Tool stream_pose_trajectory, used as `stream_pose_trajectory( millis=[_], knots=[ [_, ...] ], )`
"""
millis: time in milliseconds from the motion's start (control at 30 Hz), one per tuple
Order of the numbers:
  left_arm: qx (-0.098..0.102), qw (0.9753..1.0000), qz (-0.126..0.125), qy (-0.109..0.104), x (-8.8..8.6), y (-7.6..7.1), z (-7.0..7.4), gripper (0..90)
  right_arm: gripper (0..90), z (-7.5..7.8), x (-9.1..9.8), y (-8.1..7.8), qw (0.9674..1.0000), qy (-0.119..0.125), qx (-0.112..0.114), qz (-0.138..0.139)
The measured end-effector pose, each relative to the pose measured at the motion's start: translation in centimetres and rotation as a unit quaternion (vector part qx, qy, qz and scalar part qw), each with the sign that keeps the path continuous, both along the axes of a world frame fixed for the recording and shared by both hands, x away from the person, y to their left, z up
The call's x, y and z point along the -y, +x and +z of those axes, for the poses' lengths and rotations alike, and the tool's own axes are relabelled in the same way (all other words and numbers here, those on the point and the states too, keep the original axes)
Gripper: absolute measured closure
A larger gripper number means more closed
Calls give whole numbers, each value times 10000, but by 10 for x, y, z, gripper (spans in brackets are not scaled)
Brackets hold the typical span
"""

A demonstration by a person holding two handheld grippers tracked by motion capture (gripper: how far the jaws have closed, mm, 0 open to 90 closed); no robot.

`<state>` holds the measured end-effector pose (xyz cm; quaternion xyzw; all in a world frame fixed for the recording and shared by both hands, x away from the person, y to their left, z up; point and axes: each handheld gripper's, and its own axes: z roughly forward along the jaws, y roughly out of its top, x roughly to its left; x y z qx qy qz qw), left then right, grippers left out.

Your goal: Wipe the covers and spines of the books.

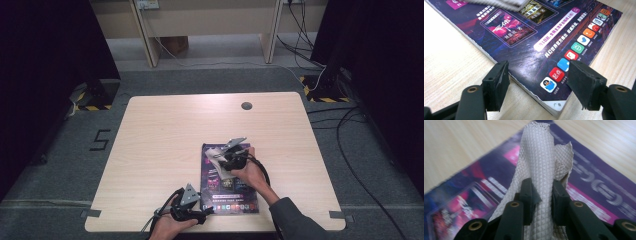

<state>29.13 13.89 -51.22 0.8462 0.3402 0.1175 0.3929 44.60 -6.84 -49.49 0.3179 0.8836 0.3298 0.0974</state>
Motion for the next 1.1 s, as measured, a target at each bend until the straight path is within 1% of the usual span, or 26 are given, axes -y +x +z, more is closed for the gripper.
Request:
stream_pose_trajectory(
  millis=[200,233,333,400,500,533,600,667,733,833,900,967,1100],
  knots=[
    [-17,10000,-14,8,0,-1,0,334,752,1,33,6,9993,-64,56,-363],
    [-8,10000,-18,13,0,-1,0,334,753,1,37,6,9991,-51,24,-420],
    [-24,10000,-9,5,0,-1,0,334,752,1,47,8,9986,-53,44,-516],
    [-9,10000,-37,50,0,-2,1,334,752,1,51,8,9983,-67,51,-580],
    [-18,10000,-25,36,0,-2,1,333,753,1,54,8,9981,-63,52,-609],
    [-4,10000,-26,29,0,-2,1,335,755,1,54,7,9981,-77,80,-600],
    [-9,10000,-34,55,0,-2,1,336,755,2,52,4,9982,-104,65,-595],
    [-15,10000,-13,19,0,-2,0,334,755,2,51,-1,9987,-111,62,-496],
    [3,10000,-14,39,1,-3,1,336,753,2,51,-3,9989,-141,88,-436],
    [-19,10000,-8,35,1,-3,1,335,748,2,54,-2,9989,-67,25,-462],
    [7,10000,-7,51,2,-3,1,336,747,2,56,-1,9985,-133,70,-521],
    [-9,10000,-20,53,3,-2,1,336,746,2,60,2,9977,-230,181,-618],
    [11,10000,6,65,5,-2,1,337,745,3,72,10,9958,-239,180,-866]
  ],
)
